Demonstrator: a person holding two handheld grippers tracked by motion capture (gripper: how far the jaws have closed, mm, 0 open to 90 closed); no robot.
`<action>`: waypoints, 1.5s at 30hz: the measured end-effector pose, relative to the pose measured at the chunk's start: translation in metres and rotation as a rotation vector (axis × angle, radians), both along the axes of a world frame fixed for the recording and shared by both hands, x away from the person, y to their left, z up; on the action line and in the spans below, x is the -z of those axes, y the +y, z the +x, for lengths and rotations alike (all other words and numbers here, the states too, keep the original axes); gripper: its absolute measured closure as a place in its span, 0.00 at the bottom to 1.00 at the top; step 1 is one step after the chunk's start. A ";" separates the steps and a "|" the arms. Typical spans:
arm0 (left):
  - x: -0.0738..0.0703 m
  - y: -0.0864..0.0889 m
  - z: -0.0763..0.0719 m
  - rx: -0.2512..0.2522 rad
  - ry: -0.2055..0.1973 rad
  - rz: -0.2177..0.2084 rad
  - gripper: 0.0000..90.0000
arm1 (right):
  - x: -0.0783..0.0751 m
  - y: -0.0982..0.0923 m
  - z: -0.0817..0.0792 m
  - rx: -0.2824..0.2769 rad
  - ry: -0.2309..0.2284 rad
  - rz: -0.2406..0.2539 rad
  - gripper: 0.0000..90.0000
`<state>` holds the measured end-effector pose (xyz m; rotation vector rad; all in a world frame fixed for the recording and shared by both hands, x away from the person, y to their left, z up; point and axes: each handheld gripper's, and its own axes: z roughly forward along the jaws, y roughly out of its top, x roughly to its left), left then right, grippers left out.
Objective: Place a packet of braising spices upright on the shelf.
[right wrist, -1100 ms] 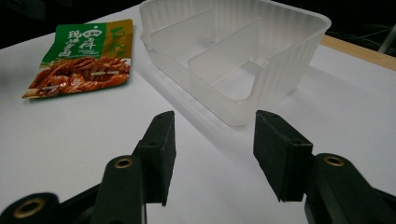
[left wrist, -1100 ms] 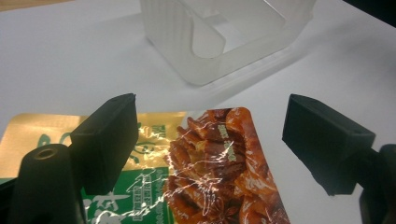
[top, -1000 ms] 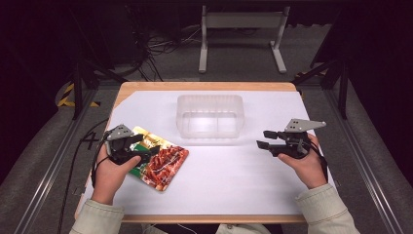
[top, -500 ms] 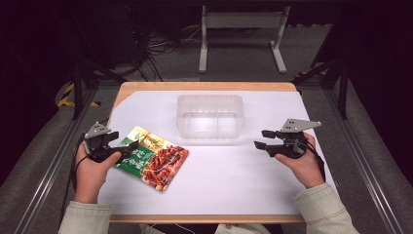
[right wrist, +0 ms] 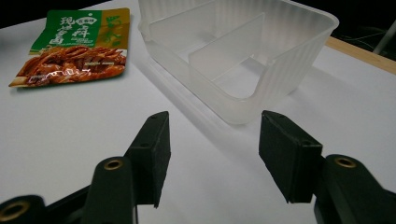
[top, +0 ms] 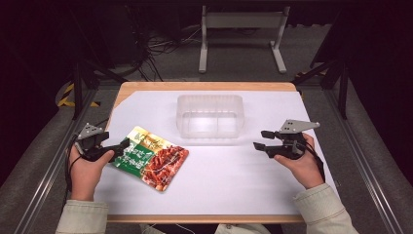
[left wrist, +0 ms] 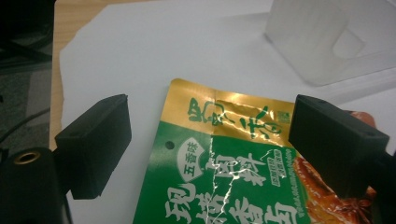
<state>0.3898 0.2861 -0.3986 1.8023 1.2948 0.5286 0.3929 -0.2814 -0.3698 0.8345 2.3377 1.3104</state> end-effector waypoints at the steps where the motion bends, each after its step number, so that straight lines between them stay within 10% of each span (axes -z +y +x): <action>1: 0.003 0.001 0.001 -0.002 0.012 0.003 0.16 | 0.000 0.000 0.000 0.000 0.001 -0.001 0.50; 29: 0.044 0.023 0.015 -0.105 0.299 -0.040 0.15 | 0.006 0.004 0.000 -0.015 0.023 -0.029 0.48; 45: 0.041 0.021 0.013 -0.056 0.329 -0.082 0.30 | 0.008 0.006 0.000 -0.025 0.021 -0.045 0.45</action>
